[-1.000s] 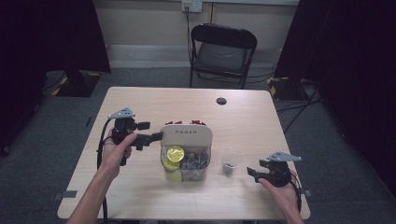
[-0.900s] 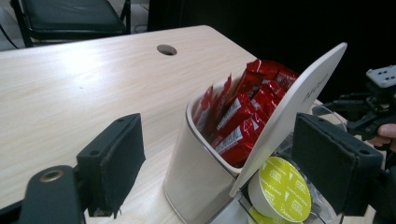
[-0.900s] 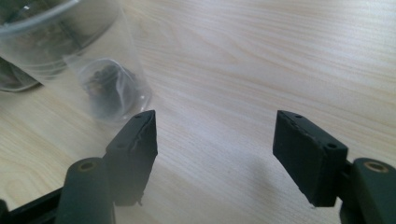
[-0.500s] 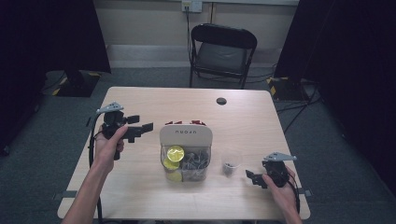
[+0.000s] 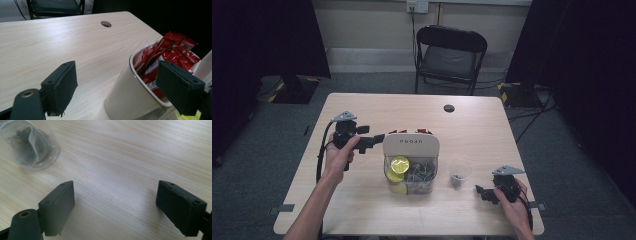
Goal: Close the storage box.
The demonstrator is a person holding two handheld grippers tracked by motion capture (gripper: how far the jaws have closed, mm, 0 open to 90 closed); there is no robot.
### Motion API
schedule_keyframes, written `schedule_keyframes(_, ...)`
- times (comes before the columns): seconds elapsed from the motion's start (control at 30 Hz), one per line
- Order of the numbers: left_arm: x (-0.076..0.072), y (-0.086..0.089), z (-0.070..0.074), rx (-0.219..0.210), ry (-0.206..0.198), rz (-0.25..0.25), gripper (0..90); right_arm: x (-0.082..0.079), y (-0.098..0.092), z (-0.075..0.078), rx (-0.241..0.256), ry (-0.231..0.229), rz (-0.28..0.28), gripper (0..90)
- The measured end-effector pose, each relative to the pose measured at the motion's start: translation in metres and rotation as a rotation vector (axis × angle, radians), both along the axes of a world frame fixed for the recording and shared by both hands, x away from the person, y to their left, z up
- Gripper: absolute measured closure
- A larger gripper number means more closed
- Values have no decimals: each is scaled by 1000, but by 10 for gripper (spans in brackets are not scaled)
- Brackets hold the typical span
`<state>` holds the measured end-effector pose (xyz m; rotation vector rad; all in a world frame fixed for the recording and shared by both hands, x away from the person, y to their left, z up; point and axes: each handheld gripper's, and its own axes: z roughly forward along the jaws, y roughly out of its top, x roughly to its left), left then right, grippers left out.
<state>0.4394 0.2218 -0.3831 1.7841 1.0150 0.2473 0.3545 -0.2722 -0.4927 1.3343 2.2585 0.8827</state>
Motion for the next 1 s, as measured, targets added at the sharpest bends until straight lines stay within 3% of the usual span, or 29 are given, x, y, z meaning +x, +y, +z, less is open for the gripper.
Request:
schedule_keyframes(0.23, 3, -10, 3, 9, -7, -37, 177, 1, -3, -4, 4, -37, -13, 126)
schedule_keyframes(0.4, 0, -11, 6, -10, -20, -47, 207, 0, -4, -8, 23, -65, -17, 95)
schedule_keyframes(1.0, -8, -14, 11, -11, -28, -77, 200, 0, -4, -8, 24, -66, -20, 97)
